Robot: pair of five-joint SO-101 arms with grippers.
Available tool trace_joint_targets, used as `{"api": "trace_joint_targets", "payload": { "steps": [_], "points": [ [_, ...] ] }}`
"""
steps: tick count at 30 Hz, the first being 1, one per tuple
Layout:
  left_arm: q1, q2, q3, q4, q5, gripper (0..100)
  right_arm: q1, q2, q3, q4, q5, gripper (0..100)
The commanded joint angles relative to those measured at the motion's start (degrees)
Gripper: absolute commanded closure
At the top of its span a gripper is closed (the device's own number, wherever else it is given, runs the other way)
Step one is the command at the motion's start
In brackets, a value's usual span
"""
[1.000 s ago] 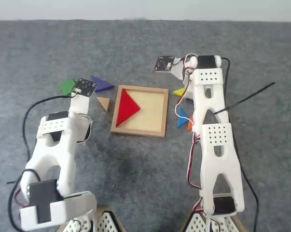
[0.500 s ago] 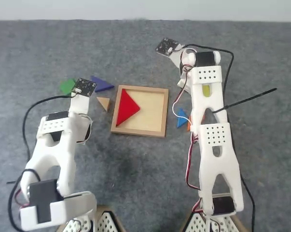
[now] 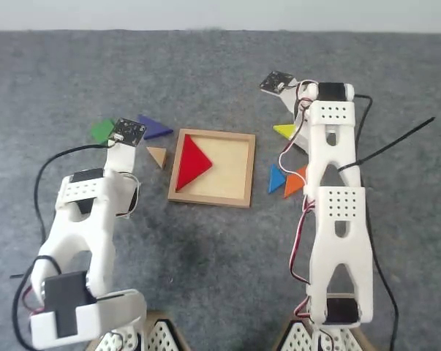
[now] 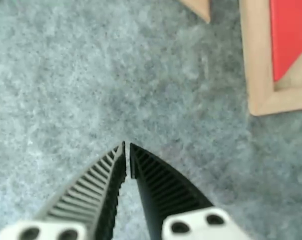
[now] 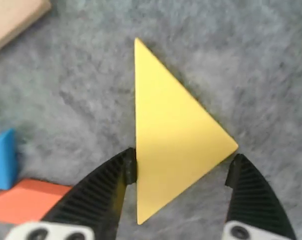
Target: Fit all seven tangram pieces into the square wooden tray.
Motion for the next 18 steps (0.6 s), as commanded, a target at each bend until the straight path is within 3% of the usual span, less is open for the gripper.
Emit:
{"api": "trace_joint_targets", "payload": {
  "steps": [1, 8, 18],
  "points": [
    [-0.2, -2.8, -0.2, -0.8, -0.5, 99, 1.0, -4.4, 2.3, -6.0, 1.1, 71.0],
    [-0.2, -2.8, -0.2, -0.8, -0.5, 99, 0.7, -4.4, 5.1, -9.7, 8.6, 71.3],
    [-0.3, -2.8, -0.1, -1.4, -0.5, 99, 0.6, -4.4, 6.2, -7.9, 11.1, 71.5]
  ]
}}
